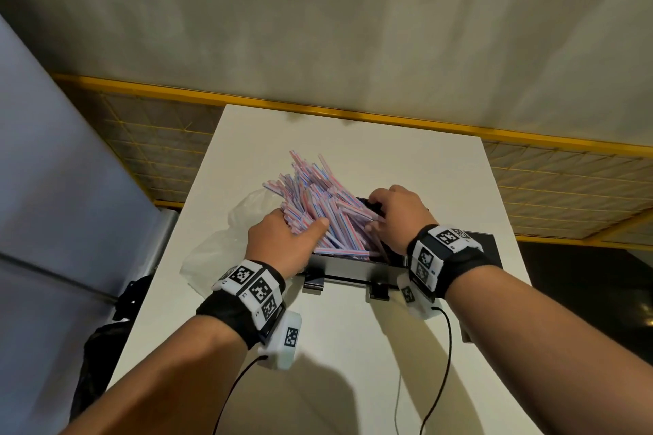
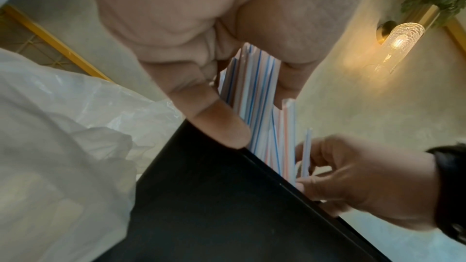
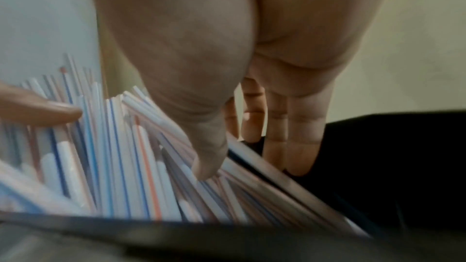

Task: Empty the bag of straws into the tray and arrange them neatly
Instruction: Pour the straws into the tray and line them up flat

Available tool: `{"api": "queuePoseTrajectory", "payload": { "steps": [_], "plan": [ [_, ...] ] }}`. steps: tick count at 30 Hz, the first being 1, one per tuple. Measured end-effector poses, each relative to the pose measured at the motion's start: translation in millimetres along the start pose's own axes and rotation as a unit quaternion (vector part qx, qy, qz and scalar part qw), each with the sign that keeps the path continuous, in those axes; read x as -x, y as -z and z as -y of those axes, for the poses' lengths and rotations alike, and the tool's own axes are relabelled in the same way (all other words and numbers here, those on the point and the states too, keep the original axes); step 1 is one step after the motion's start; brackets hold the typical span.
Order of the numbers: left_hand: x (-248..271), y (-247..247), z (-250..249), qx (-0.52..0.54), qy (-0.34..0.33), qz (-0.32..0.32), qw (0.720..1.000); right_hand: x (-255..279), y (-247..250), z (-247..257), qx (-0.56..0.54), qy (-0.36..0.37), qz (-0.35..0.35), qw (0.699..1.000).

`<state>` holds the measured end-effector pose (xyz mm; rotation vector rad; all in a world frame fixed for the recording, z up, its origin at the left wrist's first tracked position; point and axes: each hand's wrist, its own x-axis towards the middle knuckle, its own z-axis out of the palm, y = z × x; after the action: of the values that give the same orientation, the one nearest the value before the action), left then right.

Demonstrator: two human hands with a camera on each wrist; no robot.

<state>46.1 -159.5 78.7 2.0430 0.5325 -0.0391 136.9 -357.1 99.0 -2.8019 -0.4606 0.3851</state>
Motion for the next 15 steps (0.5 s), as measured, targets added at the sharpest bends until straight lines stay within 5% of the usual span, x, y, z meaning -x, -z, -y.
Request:
{"api": "queuePoseTrajectory", "payload": {
  "steps": [3, 9, 15],
  "plan": [
    [-3.5, -0.6, 4.5, 0.013, 0.004, 0.002, 1.0, 9.3, 2.6, -11.0, -0.001, -0.044, -0.031, 0.999],
    [-4.2, -2.9, 4.8, 0.002, -0.002, -0.004, 1.0, 16.7, -9.6, -8.3, 0.013, -0.124, 0.146, 0.981],
    [-4.6, -3.5, 4.4, 0.02, 0.02, -0.005, 1.0, -2.0, -19.6, 0.5, 0.036, -0.1, 0.121, 0.987]
  ]
}}
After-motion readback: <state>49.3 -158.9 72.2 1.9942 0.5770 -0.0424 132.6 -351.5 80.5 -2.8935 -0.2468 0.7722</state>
